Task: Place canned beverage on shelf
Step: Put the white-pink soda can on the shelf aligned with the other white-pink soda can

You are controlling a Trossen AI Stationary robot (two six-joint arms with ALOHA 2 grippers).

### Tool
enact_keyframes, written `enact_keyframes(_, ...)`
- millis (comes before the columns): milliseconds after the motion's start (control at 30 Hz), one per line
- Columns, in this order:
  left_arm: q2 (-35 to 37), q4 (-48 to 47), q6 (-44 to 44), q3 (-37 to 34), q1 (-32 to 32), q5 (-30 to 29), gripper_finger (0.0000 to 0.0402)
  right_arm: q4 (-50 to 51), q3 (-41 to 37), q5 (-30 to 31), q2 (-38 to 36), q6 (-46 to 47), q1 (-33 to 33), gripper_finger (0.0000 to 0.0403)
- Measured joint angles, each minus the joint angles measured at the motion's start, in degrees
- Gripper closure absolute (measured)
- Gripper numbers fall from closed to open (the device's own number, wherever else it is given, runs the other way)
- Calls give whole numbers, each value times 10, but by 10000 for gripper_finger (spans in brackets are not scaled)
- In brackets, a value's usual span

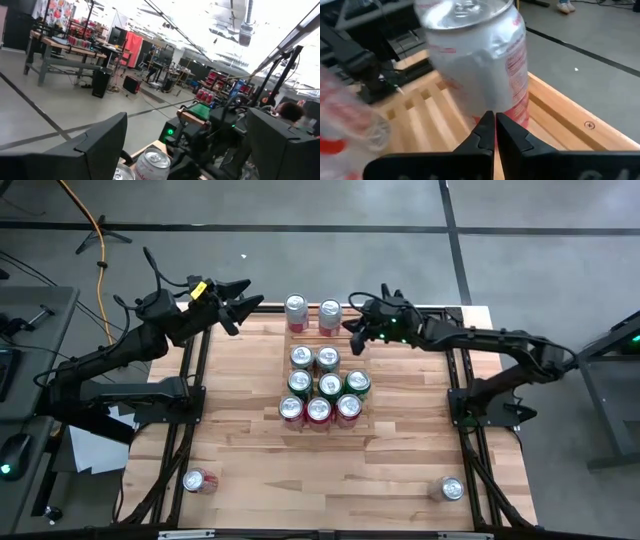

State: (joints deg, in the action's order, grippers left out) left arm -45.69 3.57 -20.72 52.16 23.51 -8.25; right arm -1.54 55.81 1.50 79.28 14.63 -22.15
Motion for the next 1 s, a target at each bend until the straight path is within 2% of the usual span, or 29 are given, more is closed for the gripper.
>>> enact_keyframes(400,0,0,-3,0,0,0,87,0,54,-11,58,-31,-1,402)
enact_keyframes(867,0,-1,-2,0,0,0,87,-20,57,-11,59,-29,-1,403)
enact_keyframes(1000,0,-3,-16,0,0,23,87,2,57,-29,52,-31,-2,403)
